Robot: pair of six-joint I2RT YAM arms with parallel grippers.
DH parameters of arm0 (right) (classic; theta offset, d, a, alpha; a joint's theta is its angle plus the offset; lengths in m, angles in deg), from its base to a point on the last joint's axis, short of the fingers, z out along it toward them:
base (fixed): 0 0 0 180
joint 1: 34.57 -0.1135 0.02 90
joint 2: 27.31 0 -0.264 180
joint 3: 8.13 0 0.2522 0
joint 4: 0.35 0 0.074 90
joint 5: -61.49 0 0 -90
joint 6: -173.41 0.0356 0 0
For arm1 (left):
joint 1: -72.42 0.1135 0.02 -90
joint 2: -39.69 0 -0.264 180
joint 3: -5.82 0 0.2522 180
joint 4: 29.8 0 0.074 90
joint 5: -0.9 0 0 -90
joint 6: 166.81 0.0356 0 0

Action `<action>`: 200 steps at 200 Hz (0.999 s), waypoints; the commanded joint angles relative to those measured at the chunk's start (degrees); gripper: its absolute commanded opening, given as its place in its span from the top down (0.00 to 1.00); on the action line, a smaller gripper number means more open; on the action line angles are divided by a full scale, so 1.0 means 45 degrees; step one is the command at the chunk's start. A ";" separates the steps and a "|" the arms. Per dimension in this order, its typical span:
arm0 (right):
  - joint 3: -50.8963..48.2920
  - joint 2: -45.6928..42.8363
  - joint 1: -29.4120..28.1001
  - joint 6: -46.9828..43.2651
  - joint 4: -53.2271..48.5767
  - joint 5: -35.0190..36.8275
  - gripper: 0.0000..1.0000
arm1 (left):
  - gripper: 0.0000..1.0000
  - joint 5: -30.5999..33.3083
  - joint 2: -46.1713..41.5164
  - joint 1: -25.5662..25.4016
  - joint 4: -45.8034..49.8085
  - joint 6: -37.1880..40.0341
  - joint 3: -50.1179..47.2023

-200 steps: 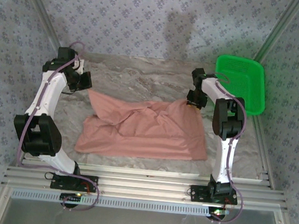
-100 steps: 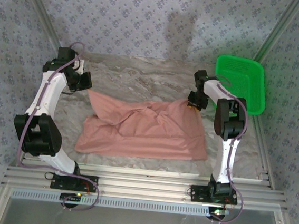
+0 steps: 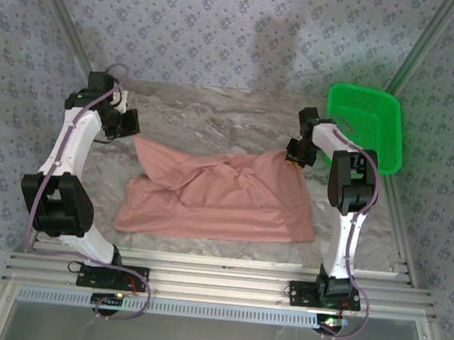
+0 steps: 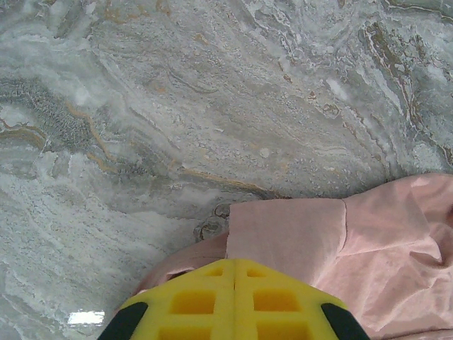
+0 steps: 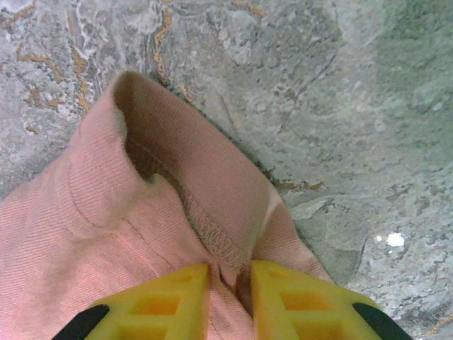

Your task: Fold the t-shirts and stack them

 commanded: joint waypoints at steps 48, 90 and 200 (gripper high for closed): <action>-0.0721 -0.0728 0.0057 -0.0447 -0.0029 -0.0339 0.73 | 1.00 -0.0264 -0.0143 -0.0004 -0.0063 0.0129 -0.0158; -0.1001 -0.1050 -0.0044 -0.0646 0.0049 -0.0389 0.72 | 1.00 -0.0322 -0.0102 -0.0018 -0.0082 0.0106 -0.0197; -0.0277 -0.0412 -0.0121 -0.1050 -0.0061 -0.0913 0.69 | 1.00 -0.0371 -0.0083 -0.0015 -0.0122 0.0159 -0.0412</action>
